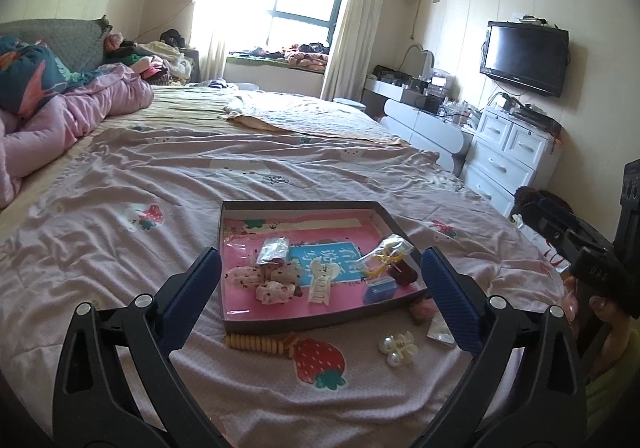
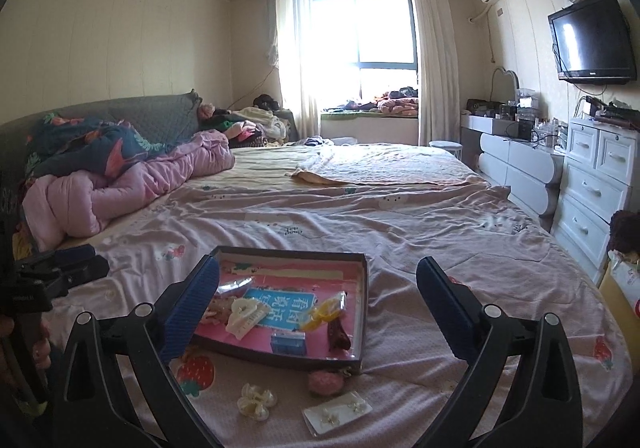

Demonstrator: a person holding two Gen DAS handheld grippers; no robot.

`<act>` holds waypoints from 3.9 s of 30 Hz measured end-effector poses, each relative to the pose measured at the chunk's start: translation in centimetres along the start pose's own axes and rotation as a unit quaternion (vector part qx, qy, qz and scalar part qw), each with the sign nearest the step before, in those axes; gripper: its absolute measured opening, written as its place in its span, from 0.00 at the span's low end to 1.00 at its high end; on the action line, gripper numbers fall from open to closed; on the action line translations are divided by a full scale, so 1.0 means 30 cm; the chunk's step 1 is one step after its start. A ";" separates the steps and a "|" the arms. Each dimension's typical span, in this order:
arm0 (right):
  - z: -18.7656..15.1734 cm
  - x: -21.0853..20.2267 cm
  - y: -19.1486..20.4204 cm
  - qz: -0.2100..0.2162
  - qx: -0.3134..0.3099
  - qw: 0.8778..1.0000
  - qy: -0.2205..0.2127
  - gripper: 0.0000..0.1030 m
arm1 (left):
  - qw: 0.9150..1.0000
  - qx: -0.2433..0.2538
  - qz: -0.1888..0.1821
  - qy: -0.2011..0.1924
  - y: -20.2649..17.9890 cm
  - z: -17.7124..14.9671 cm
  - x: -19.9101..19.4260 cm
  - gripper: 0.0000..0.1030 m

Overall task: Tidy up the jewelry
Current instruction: 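Withdraw both tools from the tray toward the remaining accessories, then grasp the pearl claw clip with the left tool while the right tool grasps the earring card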

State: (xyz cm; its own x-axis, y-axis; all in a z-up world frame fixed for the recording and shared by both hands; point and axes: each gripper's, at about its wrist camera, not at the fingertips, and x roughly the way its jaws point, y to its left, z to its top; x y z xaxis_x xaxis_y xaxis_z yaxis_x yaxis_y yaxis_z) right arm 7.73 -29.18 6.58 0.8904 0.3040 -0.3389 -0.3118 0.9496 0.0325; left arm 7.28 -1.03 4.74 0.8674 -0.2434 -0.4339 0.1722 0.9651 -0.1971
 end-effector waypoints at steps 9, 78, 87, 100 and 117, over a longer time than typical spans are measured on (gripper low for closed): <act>-0.058 -0.060 0.002 -0.009 -0.016 1.000 0.015 0.93 | 1.000 0.014 -0.006 0.001 -0.050 -0.031 -0.032 0.89; -0.402 0.270 -0.160 0.037 -0.024 0.966 0.255 0.93 | 0.971 0.065 -0.079 0.216 -0.197 -0.373 0.489 0.39; -0.455 0.376 -0.077 0.053 -0.085 0.949 0.298 0.93 | 0.972 0.028 -0.086 0.216 -0.133 -0.342 0.484 0.34; -0.450 0.349 -0.032 0.080 -0.069 0.950 0.293 0.64 | 0.979 0.030 -0.090 0.179 -0.113 -0.286 0.399 0.34; -0.286 0.180 0.116 0.115 -0.063 0.974 0.186 0.64 | 0.991 0.008 -0.076 0.113 -0.015 -0.161 0.268 0.34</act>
State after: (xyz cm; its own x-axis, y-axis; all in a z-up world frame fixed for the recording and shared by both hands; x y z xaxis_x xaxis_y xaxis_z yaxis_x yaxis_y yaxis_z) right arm 8.60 -24.88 -3.20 0.6180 0.4357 -0.6544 -0.5471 0.8361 0.0400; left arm 11.92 -3.90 -2.91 0.7040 -0.3997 -0.5871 0.3014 0.9166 -0.2627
